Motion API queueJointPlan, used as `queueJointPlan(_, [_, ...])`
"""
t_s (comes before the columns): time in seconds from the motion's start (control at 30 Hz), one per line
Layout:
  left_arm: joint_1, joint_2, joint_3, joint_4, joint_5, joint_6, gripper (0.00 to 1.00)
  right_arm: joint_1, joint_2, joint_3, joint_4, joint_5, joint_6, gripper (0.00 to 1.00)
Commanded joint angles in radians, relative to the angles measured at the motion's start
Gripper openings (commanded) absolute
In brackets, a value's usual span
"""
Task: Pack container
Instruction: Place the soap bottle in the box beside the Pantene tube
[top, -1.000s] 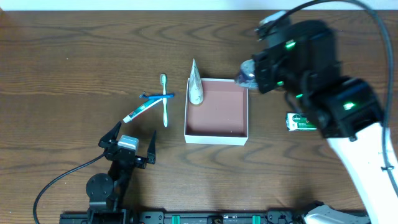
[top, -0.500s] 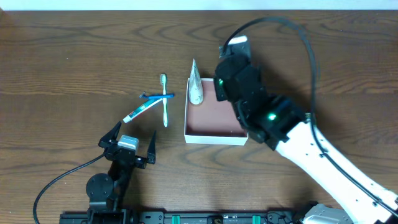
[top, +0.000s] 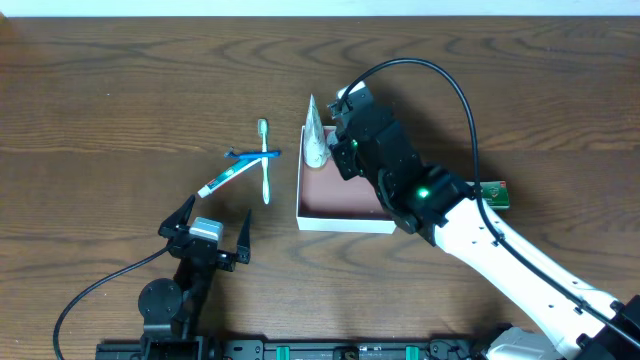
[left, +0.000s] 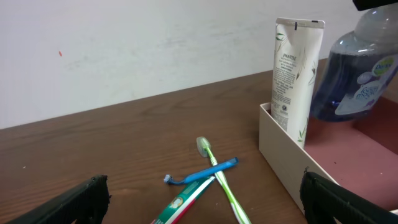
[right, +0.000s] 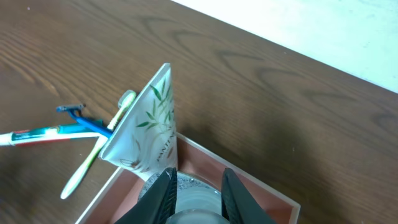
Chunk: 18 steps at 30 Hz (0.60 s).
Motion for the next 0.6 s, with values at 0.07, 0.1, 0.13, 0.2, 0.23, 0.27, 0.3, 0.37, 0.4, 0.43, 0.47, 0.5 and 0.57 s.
queueJointPlan(0.07, [0.004,-0.006,-0.018,-0.035,0.003,-0.001,0.98,-0.04,0.058,0.012,0.029,-0.06,-0.057,0.18])
queueJointPlan(0.1, [0.004,-0.006,-0.018,-0.035,0.003,-0.001,0.98,-0.045,0.067,0.012,0.031,-0.064,-0.056,0.18])
queueJointPlan(0.13, [0.004,-0.006,-0.018,-0.035,0.003,-0.001,0.98,-0.048,0.076,0.012,0.034,-0.073,-0.056,0.18])
queueJointPlan(0.2, [0.004,-0.006,-0.018,-0.035,0.003,-0.001,0.98,-0.05,0.09,0.012,0.045,-0.08,-0.056,0.18])
queueJointPlan(0.23, [0.004,-0.006,-0.018,-0.035,0.003,-0.001,0.98,-0.05,0.098,0.012,0.052,-0.079,-0.057,0.18])
queueJointPlan(0.27, [0.004,-0.006,-0.018,-0.035,0.003,-0.001,0.98,-0.05,0.105,0.012,0.059,-0.079,-0.057,0.17])
queueJointPlan(0.3, [0.004,-0.006,-0.018,-0.035,0.003,-0.001,0.98,-0.05,0.112,0.012,0.067,-0.079,-0.06,0.18])
queueJointPlan(0.37, [0.004,-0.006,-0.018,-0.035,0.003,-0.001,0.98,-0.05,0.124,0.012,0.079,-0.079,-0.061,0.17])
queueJointPlan(0.4, [0.004,-0.006,-0.018,-0.035,0.003,-0.001,0.98,-0.05,0.132,0.012,0.084,-0.079,-0.061,0.17])
queueJointPlan(0.43, [0.004,-0.006,-0.018,-0.035,0.003,-0.001,0.98,-0.05,0.14,0.012,0.089,-0.08,-0.06,0.17])
queueJointPlan(0.47, [0.004,-0.006,-0.018,-0.035,0.003,-0.001,0.98,-0.05,0.148,0.012,0.094,-0.079,-0.061,0.16])
queueJointPlan(0.5, [0.004,-0.006,-0.018,-0.035,0.003,-0.001,0.98,-0.05,0.153,0.012,0.098,-0.079,-0.06,0.17])
queueJointPlan(0.57, [0.004,-0.006,-0.018,-0.035,0.003,-0.001,0.98,-0.05,0.173,0.012,0.116,-0.079,-0.061,0.16])
